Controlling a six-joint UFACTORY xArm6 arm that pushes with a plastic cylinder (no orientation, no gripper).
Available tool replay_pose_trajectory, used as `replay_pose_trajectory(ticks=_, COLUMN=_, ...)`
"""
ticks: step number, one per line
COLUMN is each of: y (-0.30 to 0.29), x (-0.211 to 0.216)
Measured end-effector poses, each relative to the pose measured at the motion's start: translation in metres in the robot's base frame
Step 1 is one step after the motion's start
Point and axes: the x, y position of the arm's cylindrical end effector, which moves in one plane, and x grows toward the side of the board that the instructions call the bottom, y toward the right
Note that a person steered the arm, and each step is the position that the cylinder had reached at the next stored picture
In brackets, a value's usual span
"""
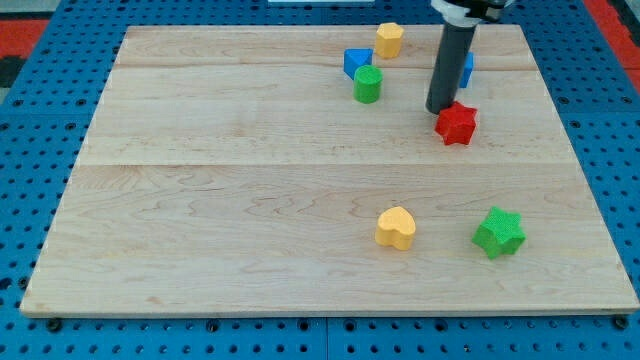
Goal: Push red star into green star
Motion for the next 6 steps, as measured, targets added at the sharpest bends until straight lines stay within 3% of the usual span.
replay_pose_trajectory(ticks=1, y=0.008, x=0.050)
replay_pose_trajectory(ticks=2, y=0.008, x=0.128)
replay_pose_trajectory(ticks=3, y=-0.015, x=0.120)
replay_pose_trajectory(ticks=4, y=0.041, x=0.102)
replay_pose_trajectory(ticks=5, y=0.086, x=0.110)
replay_pose_trajectory(ticks=6, y=0.044, x=0.142)
